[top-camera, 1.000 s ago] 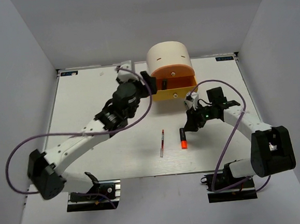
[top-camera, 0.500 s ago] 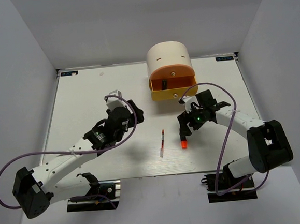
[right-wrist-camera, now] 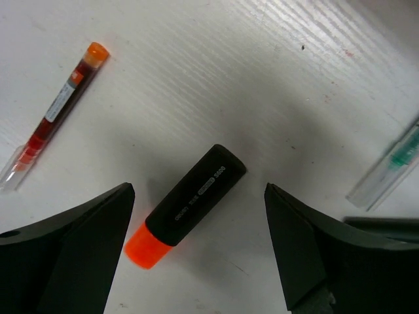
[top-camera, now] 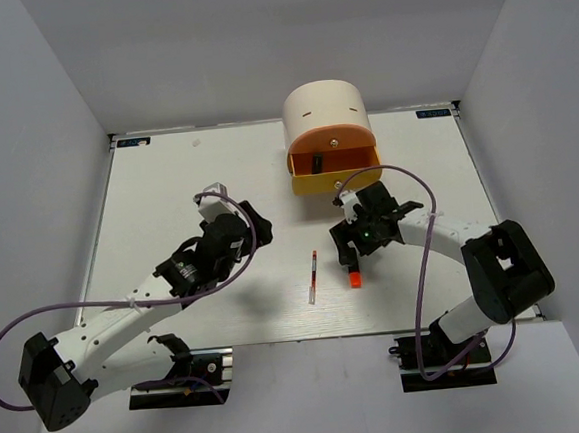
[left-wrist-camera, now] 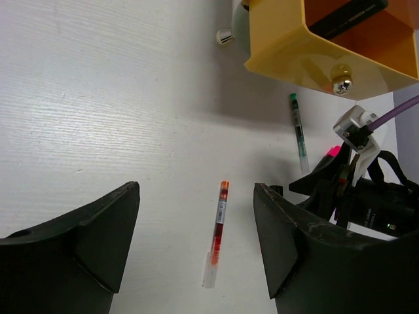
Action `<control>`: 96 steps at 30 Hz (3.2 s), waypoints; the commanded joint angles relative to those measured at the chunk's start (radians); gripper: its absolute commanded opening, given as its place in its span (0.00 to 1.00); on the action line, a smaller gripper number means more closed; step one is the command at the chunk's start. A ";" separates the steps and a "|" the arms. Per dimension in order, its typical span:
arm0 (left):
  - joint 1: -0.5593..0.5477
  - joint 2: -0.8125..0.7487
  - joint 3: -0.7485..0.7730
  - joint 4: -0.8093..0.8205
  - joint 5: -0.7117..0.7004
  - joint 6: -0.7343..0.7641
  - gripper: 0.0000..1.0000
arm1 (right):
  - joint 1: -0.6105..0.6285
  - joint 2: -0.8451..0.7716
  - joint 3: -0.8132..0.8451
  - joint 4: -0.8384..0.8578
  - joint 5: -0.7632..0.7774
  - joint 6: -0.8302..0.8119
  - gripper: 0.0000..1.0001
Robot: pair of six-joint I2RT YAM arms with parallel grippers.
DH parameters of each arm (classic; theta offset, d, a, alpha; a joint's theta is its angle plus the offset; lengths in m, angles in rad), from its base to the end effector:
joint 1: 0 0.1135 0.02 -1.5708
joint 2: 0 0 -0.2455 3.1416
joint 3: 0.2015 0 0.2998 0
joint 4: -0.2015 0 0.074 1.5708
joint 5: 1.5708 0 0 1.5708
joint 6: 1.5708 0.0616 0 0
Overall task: Sort the stationery into containers
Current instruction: Pick up the pen from the center of the board, then place the pen in the drawer.
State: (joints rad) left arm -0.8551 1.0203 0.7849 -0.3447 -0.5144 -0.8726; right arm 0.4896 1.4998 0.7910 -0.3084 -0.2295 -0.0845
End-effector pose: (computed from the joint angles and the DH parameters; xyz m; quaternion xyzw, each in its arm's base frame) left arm 0.2184 -0.2050 0.2426 -0.1283 0.8498 -0.2042 0.4687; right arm 0.2891 0.1699 0.0988 -0.3006 0.9077 0.1625 0.2438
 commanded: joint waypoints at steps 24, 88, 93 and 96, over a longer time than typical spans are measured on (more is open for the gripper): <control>-0.005 -0.017 -0.021 -0.011 -0.006 -0.023 0.80 | 0.076 -0.156 0.207 0.026 -0.131 -0.157 0.00; -0.005 -0.055 -0.052 0.016 -0.024 -0.005 0.80 | -0.181 0.340 0.946 -0.305 -0.735 -0.966 0.00; -0.005 -0.066 -0.062 0.016 -0.024 -0.023 0.80 | -0.190 0.330 0.942 -0.328 -0.717 -0.994 0.21; -0.005 -0.066 -0.062 0.016 -0.024 -0.023 0.80 | -0.195 0.304 0.935 -0.324 -0.714 -0.994 0.61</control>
State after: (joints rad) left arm -0.8551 0.9730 0.7265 -0.3359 -0.5346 -0.8917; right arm 0.3065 1.8843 1.7302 -0.6178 -0.9421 -1.0412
